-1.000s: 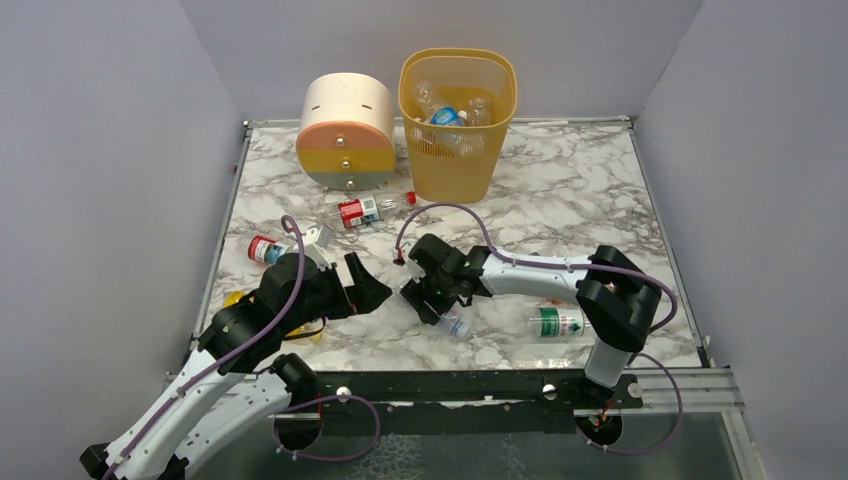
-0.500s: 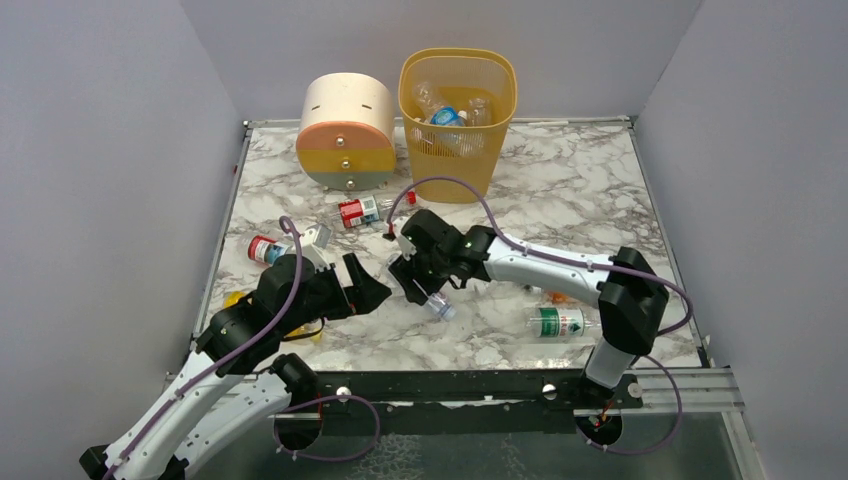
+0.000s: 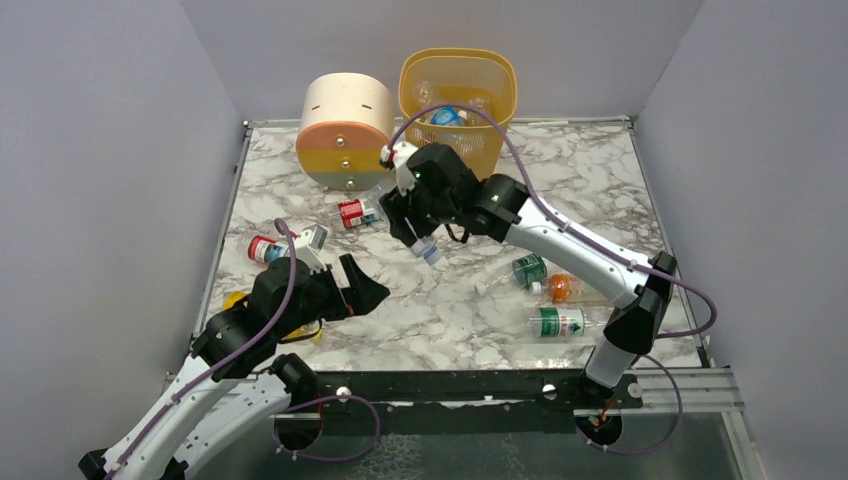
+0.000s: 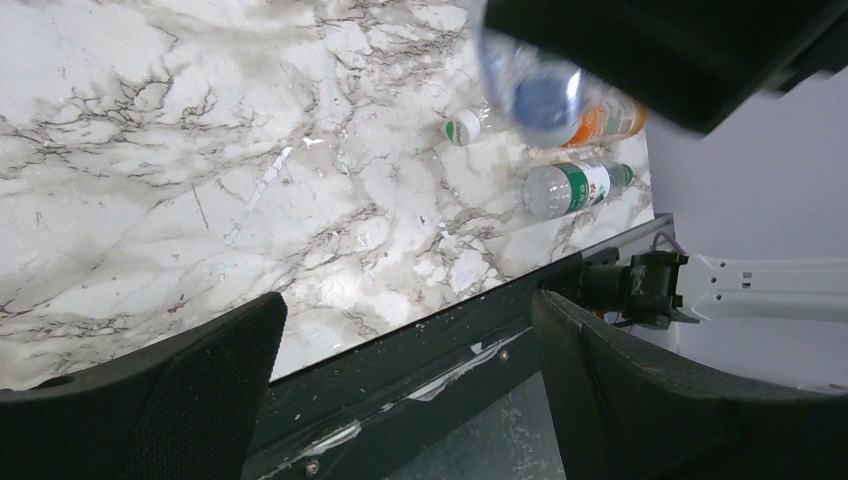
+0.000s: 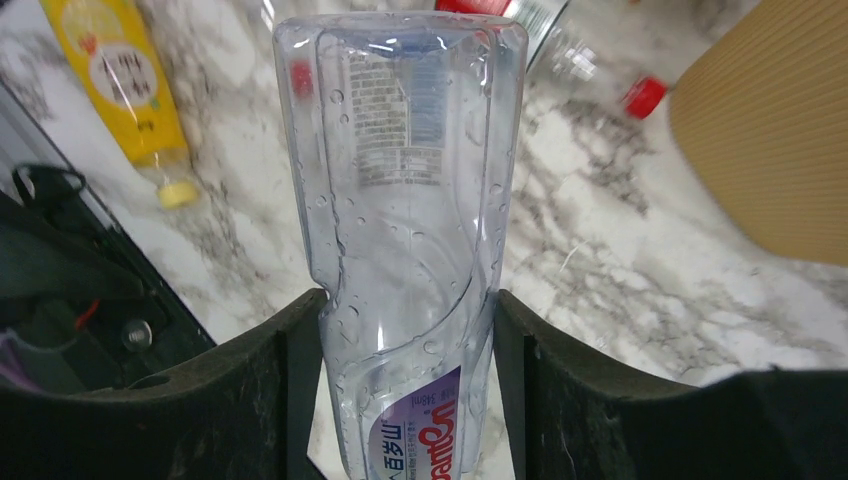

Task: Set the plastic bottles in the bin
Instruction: Pick up the plastic bottle at the center of the board, then place the plastic bottle in the trash bin.

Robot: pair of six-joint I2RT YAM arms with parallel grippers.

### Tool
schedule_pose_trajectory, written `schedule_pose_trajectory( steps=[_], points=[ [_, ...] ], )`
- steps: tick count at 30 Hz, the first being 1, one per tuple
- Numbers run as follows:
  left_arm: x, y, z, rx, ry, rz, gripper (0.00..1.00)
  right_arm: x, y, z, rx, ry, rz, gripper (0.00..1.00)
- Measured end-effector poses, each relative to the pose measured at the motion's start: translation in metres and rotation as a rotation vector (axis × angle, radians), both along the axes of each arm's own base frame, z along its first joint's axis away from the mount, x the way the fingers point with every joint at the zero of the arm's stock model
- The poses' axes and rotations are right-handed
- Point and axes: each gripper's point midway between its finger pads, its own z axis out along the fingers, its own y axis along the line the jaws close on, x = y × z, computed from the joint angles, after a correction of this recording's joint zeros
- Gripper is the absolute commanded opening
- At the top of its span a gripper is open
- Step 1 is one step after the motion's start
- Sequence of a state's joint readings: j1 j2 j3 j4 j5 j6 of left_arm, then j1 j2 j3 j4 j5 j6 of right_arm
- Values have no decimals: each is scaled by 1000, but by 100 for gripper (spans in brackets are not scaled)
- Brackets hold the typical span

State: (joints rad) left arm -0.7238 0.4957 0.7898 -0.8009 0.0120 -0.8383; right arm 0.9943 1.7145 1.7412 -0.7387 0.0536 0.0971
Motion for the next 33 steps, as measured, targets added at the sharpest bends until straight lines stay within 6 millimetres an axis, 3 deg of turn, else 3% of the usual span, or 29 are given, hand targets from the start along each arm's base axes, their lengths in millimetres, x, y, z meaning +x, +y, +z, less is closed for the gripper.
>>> schedule_pose_trajectory(
  steps=[3,7,14,24,29,33],
  points=[
    [0,0,0,-1,-1,0,99,28,-4,46,78,-60,-49,59],
    [0,0,0,-1,-1,0,99,81,-24,105,190,-155,-157,59],
    [-1,1,2,-8,-9,0,99,150,-72,163,335,-253,-318,60],
    [-3,2,3,-12,-14,1,99,231,-133,215,639,-309,-455,60],
    [-4,4,3,-15,-12,3,99,271,-148,217,718,-326,-474,60],
    [-8,7,3,-19,-8,7,99,292,-148,203,734,-310,-467,60]
  ],
)
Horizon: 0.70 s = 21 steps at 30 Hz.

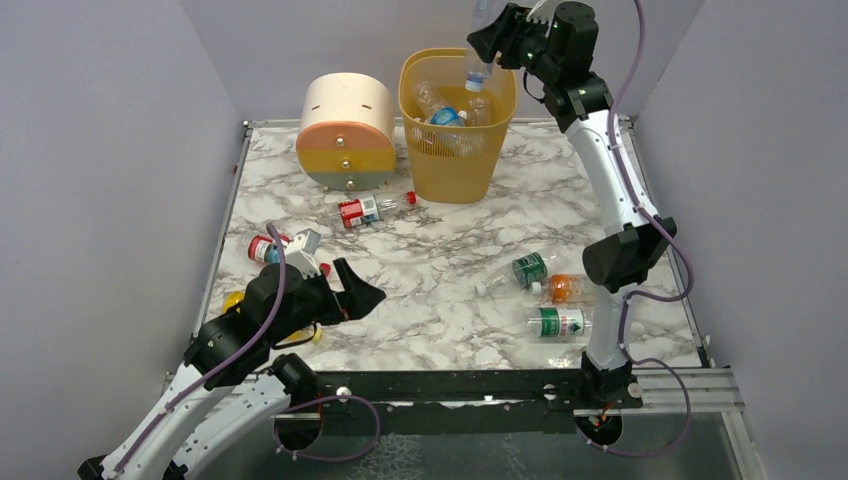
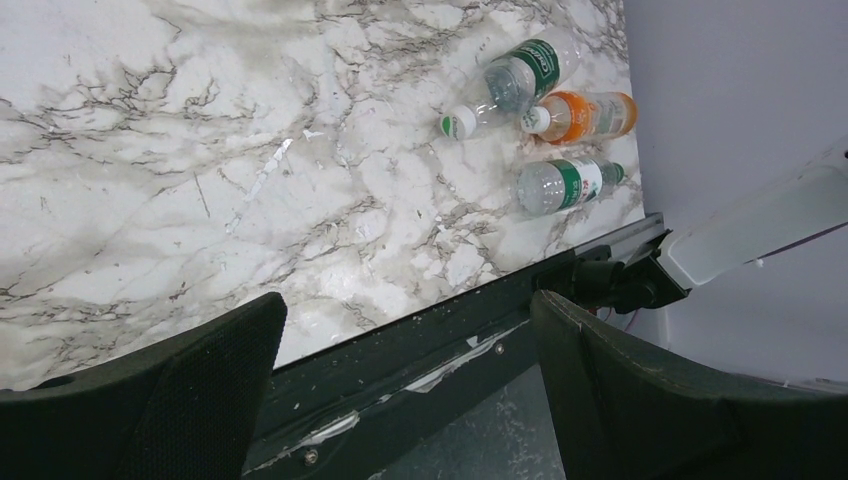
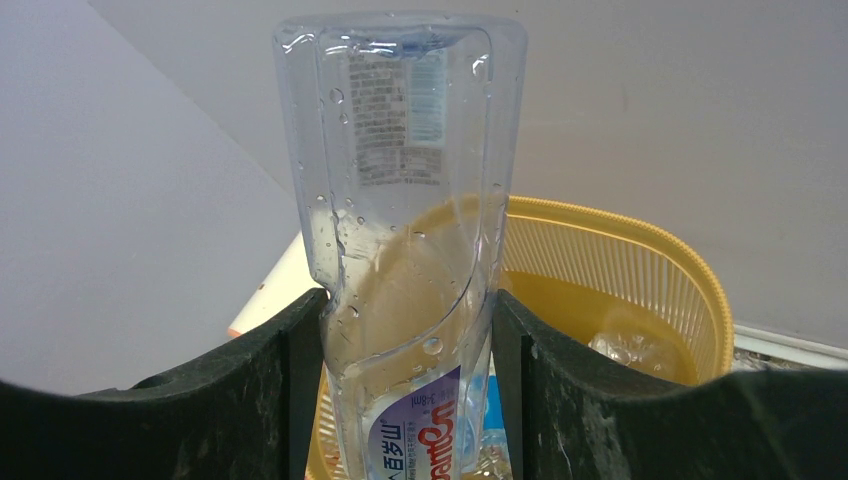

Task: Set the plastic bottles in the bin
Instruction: Place the plastic bottle in the trash bin, then pick up the plastic bottle at the center of the board.

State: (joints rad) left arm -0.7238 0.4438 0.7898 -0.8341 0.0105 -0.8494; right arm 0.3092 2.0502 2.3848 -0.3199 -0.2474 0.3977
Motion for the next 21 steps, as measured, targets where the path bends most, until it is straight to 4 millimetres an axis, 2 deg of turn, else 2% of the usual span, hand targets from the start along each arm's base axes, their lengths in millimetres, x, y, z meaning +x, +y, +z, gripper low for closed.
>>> schedule_pose_trajectory(
  steps=[2,7,8,11,21],
  points=[
    [-2,1,-1,0,4,2,99,8,0,-10,2,13,8,63],
    [-4,4,-3,4,14,4,99,20,-8,-26,1,43,5,88],
    [-4,4,-3,4,15,5,99,21,-10,-27,1,45,2,90],
    [-4,4,-3,3,17,7,99,22,-13,-27,-3,42,-1,93],
    [-4,3,-3,-4,24,13,99,21,-17,-33,-15,60,-7,94]
  ],
)
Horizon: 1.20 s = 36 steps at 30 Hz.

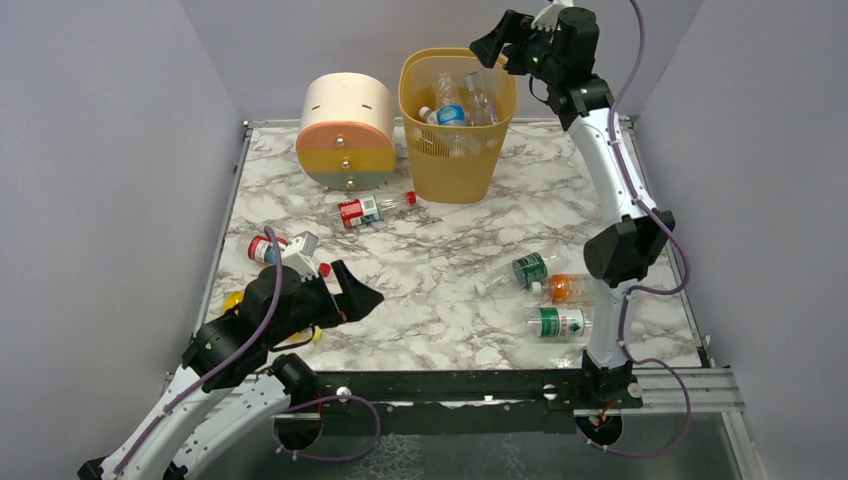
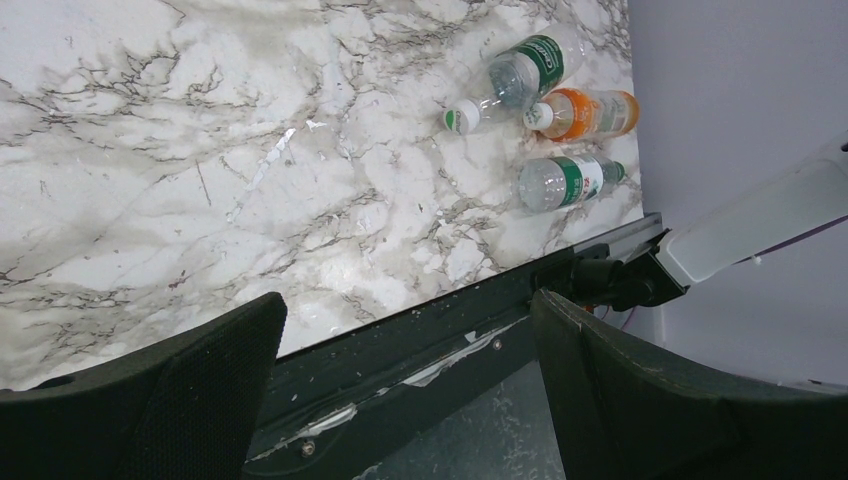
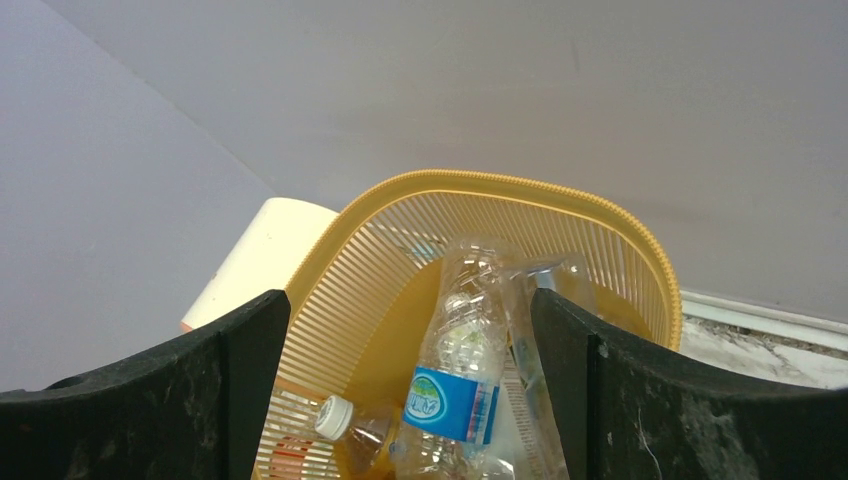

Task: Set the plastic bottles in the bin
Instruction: Pick up the plastic bottle at the center of the board.

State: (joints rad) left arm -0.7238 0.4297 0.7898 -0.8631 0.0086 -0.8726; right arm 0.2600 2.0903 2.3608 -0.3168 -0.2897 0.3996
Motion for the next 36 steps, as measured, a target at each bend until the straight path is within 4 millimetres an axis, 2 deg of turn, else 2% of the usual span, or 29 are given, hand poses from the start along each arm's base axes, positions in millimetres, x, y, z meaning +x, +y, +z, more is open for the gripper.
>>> schedule_pose_trajectory(
  steps=[3,6,12,15,19,21,24,30,32,34,36],
  points=[
    [0,0,0,-1,1,1,99,-10,-2,3,-3,14,5,95],
    [0,0,0,-3,2,2,99,-30,-4,11,-5,22,24,99],
    [-1,0,0,-9,-1,3,99,-100,-17,25,-17,39,60,99],
    [-2,1,-5,-5,4,3,99,-138,-27,32,-30,32,67,100],
    [-3,2,-15,8,20,2,99,-179,-36,34,-42,25,80,100],
    [-3,2,-17,11,23,2,99,-196,-37,25,-46,44,101,99],
    [-3,2,-17,10,23,3,99,-215,-36,-4,-55,110,141,99],
    [-3,0,-24,11,41,0,99,-242,-34,-91,-76,322,202,99],
    [-4,-1,-29,13,54,-6,99,-252,-34,-113,-79,383,216,100],
    [-5,-4,-35,11,68,-14,99,-259,-34,-124,-80,416,227,100],
    [-6,-5,-39,7,80,-22,99,-265,-34,-127,-78,423,236,99]
  ],
)
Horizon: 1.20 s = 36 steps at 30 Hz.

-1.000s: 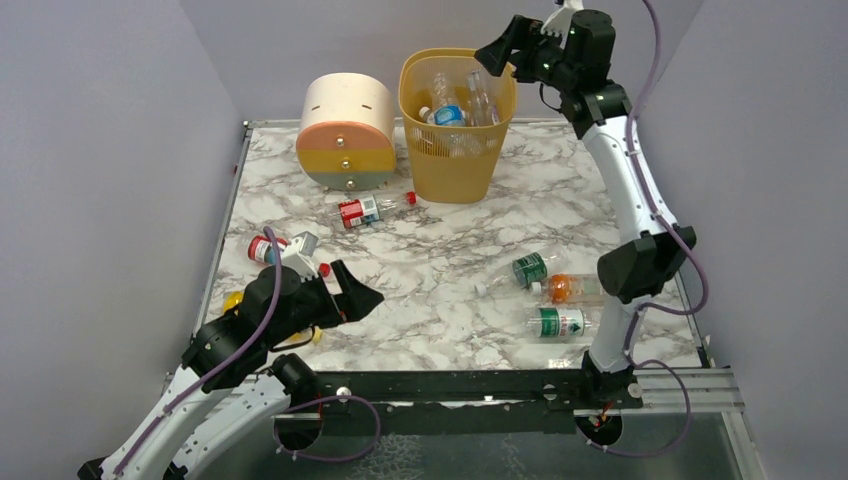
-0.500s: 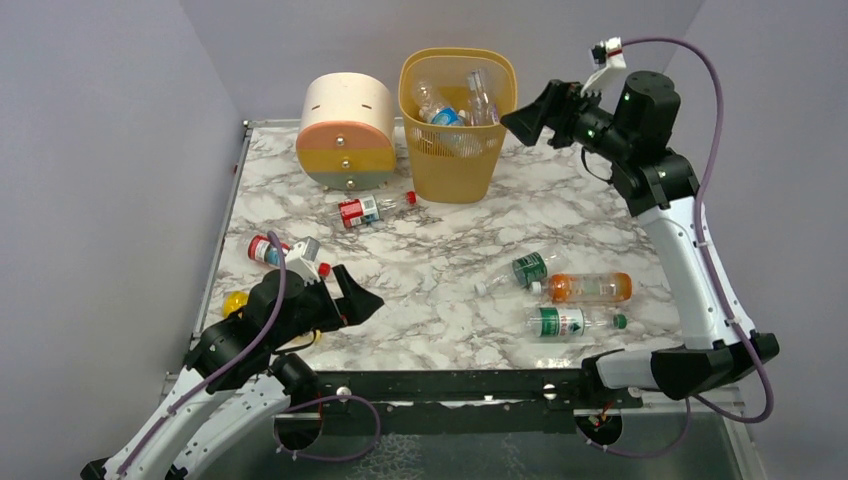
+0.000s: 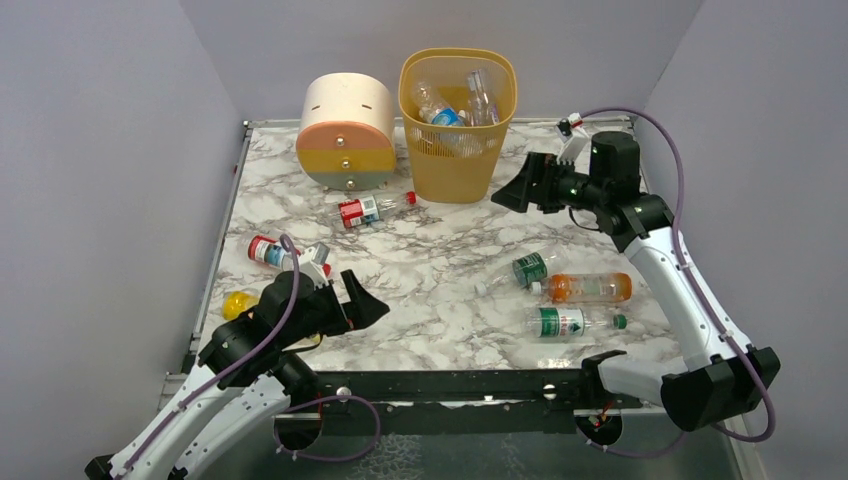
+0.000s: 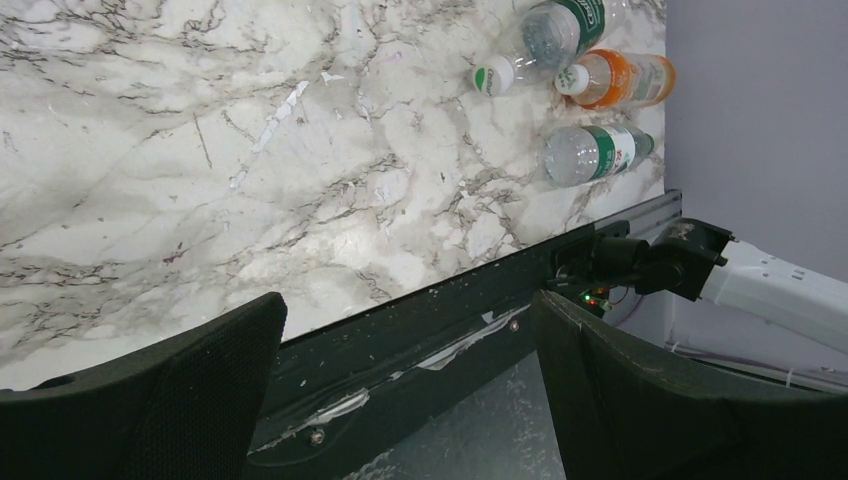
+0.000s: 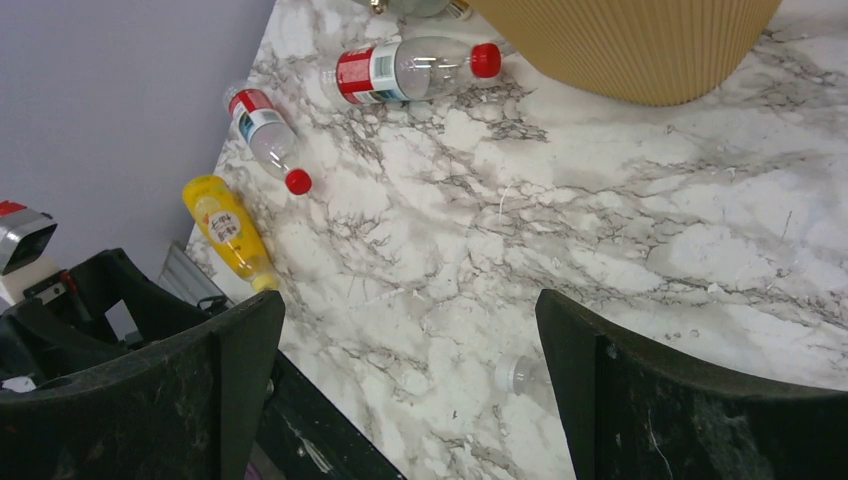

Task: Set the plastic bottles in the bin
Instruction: Pick up the plastic bottle at the center of the board.

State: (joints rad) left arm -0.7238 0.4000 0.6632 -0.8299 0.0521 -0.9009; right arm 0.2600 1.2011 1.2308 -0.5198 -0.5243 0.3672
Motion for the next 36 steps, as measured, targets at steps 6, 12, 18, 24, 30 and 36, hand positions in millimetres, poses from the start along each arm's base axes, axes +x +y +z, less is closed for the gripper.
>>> schedule_pose_trajectory(
  steps=[6,12,18,24,30,36],
  points=[
    [-1,-7,3,-35,0,-17,99,-7,3,9,25,-15,27,100],
    [0,-10,8,-62,-11,-24,99,-9,5,7,34,-8,41,100],
    [0,-11,10,-70,-17,-27,99,-11,7,4,45,4,52,100],
    [0,-11,10,-70,-17,-28,99,-11,9,2,50,10,60,100],
    [1,-12,11,-71,-18,-28,99,-11,11,2,58,9,73,100],
    [2,-13,10,-71,-18,-28,99,-11,12,-4,60,21,77,99]
  ],
)
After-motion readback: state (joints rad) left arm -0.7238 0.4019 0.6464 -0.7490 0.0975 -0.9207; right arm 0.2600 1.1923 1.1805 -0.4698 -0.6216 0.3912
